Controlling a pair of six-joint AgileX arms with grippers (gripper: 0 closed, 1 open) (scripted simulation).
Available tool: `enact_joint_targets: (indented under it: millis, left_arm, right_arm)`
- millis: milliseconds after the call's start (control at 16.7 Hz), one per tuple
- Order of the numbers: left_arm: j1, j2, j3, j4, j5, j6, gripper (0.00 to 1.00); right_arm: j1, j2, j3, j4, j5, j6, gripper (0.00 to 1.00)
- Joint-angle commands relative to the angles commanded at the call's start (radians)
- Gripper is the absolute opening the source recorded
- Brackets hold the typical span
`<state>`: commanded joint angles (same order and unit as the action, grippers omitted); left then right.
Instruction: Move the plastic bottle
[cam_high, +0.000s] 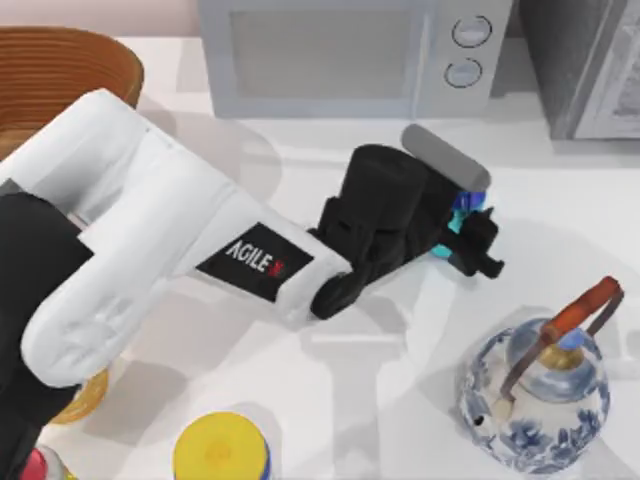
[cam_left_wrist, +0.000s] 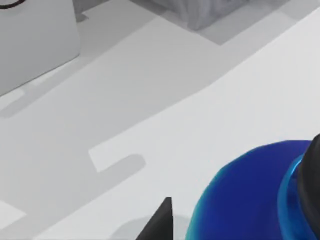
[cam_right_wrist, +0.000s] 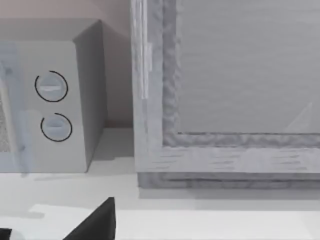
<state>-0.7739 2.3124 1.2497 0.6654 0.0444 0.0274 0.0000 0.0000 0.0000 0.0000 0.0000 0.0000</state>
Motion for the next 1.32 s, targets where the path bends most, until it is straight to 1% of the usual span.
enact_joint_targets:
  millis: [120,240,360,660,840,1020,1320]
  left_arm:
    - [0.019,-0.034,-0.034,0.005,-0.017,-0.009,0.00]
    - [0.060,-0.107,-0.108,0.013,-0.054,-0.030,0.00]
    - [0.115,-0.206,-0.224,0.024,-0.106,-0.058,0.00]
    - [0.274,-0.502,-0.594,0.055,-0.254,-0.139,0.00]
    - [0.352,-0.646,-0.750,0.071,-0.327,-0.179,0.00]
    - [0.388,-0.705,-0.810,0.080,-0.361,-0.198,0.00]
    - [0.384,-0.696,-0.807,0.082,-0.360,-0.194,0.00]
  right_arm:
    - [0.000,0.000,0.000,0.000,0.000,0.000,1.00]
    - [0.000,0.000,0.000,0.000,0.000,0.000,1.00]
    - [0.000,0.000,0.000,0.000,0.000,0.000,1.00]
    - [0.000,0.000,0.000,0.000,0.000,0.000,1.00]
    - [0.000,0.000,0.000,0.000,0.000,0.000,1.00]
    - [0.000,0.000,0.000,0.000,0.000,0.000,1.00]
    - [0.000,0.000,0.000,0.000,0.000,0.000,1.00]
